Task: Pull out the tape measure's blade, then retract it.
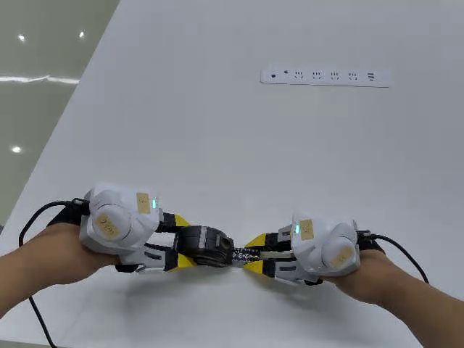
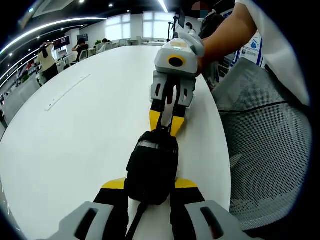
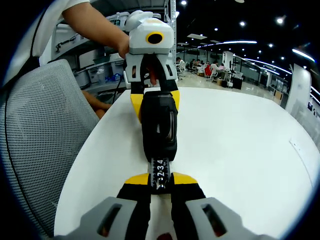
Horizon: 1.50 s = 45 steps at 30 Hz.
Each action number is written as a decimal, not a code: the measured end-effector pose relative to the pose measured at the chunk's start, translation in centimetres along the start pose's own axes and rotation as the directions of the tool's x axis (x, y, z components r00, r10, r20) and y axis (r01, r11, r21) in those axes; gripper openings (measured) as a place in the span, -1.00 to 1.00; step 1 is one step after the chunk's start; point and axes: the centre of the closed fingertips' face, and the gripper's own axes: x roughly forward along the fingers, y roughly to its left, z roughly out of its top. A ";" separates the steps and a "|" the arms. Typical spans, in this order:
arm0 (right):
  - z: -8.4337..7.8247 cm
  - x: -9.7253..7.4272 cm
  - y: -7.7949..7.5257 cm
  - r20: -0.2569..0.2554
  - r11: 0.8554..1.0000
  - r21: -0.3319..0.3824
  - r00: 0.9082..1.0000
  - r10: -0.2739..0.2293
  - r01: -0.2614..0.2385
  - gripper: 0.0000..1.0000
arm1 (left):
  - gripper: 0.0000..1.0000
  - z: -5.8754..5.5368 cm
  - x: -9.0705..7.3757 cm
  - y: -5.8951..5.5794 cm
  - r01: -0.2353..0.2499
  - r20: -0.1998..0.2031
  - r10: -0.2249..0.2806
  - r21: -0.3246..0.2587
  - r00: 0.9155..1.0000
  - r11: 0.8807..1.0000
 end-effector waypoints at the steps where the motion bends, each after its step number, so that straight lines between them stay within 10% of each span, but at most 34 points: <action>1: -0.1 -0.2 0.0 -0.003 1.000 -0.003 1.000 -0.002 0.001 -0.75 | -0.43 0.0 0.0 0.0 -0.001 0.001 0.001 -0.001 1.000 1.000; 45: -6.3 -10.3 -0.8 -0.137 0.997 0.017 0.988 -0.078 0.081 -0.75 | -0.44 0.2 0.1 -0.2 -0.003 0.004 0.003 0.008 1.000 1.000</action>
